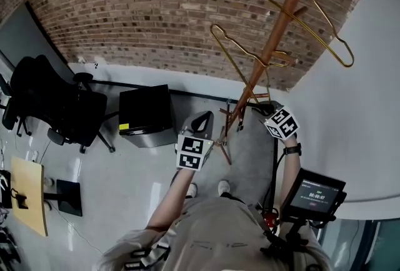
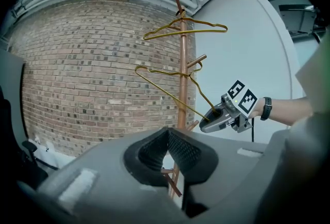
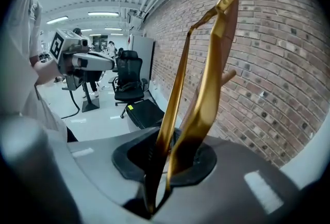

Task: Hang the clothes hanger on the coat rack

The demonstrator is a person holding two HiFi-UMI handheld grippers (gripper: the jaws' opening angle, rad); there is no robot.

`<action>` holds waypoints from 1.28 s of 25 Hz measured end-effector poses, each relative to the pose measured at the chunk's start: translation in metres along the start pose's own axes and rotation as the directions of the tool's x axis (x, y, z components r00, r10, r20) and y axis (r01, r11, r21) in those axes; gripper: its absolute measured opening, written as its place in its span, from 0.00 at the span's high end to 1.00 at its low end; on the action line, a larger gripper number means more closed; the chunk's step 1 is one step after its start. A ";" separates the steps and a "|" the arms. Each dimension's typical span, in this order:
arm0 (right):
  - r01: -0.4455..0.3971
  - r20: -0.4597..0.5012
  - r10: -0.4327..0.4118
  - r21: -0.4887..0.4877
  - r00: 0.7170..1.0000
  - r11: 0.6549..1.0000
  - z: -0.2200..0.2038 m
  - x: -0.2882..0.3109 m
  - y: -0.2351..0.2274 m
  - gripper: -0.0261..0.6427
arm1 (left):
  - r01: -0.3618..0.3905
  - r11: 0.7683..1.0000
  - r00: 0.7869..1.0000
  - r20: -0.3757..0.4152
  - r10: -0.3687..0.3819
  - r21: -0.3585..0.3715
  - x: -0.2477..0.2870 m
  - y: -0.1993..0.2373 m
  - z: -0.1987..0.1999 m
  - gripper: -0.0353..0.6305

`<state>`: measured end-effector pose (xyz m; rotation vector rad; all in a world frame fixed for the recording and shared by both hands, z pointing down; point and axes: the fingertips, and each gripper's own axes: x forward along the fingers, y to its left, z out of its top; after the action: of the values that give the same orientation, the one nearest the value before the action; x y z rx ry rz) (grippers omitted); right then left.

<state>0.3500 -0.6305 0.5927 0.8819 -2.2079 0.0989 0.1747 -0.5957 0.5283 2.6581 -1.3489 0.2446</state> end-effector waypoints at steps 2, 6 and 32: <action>-0.012 -0.018 0.011 -0.028 1.000 1.000 0.003 0.001 -0.002 0.86 | -0.005 1.000 1.000 0.007 0.005 0.004 0.001 0.004 0.003 0.95; -0.036 -0.045 0.032 -0.084 0.998 0.996 0.000 0.003 -0.001 0.86 | -0.004 1.000 1.000 0.009 0.004 0.007 0.001 0.003 0.004 0.95; 0.081 0.220 -0.028 -0.235 0.975 0.969 -0.009 -0.013 -0.033 0.34 | -0.133 0.991 0.988 -0.078 0.132 -0.003 0.025 -0.042 -0.011 0.95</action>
<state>0.3825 -0.6450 0.5845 0.8478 -2.3293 -0.3015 0.2218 -0.5884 0.5418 2.5274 -1.4998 0.3535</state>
